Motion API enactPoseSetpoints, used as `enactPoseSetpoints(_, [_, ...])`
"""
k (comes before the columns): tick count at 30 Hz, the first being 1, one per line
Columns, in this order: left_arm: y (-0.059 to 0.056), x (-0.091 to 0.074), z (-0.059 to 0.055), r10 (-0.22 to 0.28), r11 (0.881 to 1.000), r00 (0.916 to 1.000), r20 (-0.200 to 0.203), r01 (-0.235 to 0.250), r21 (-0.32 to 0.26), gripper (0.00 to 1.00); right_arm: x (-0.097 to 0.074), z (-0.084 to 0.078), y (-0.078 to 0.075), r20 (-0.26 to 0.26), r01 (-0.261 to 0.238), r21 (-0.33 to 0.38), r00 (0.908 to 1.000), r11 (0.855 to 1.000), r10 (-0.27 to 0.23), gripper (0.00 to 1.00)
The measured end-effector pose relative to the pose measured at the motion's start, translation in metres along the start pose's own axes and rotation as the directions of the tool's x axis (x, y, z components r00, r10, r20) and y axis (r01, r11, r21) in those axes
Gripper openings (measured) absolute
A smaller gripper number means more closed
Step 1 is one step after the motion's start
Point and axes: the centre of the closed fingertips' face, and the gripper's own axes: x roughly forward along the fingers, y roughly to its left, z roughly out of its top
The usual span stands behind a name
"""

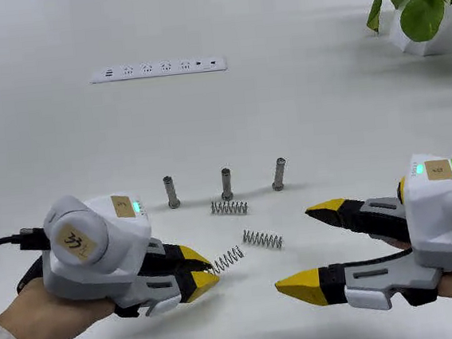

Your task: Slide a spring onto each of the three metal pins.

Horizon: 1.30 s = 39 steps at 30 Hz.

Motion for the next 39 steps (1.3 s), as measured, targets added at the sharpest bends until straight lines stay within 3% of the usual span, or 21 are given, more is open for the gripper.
enactPoseSetpoints(7, [-0.009, -0.003, 0.015, -0.034, 0.998, 0.9988, 0.036, 0.032, 0.053, 0.10, 0.010, 0.002, 0.015, -0.047, -0.107, -0.060, 0.9935, 0.992, 0.104, 0.45])
enactPoseSetpoints(14, [-0.023, -0.005, 0.025, -0.076, 0.992, 0.9957, 0.052, 0.070, 0.109, 0.10, 0.015, 0.000, 0.023, -0.077, -0.164, -0.169, 0.9852, 0.972, 0.153, 0.31])
enactPoseSetpoints(21, [-0.033, -0.009, 0.031, -0.107, 0.986, 0.9915, 0.073, 0.097, 0.135, 0.10, 0.017, 0.004, 0.030, -0.073, -0.212, -0.139, 0.9763, 0.967, 0.204, 0.22])
enactPoseSetpoints(39, [-0.039, -0.009, 0.034, -0.134, 0.978, 0.9883, 0.074, 0.120, 0.172, 0.10, 0.020, 0.005, 0.039, -0.098, -0.287, -0.110, 0.9558, 0.951, 0.277, 0.13])
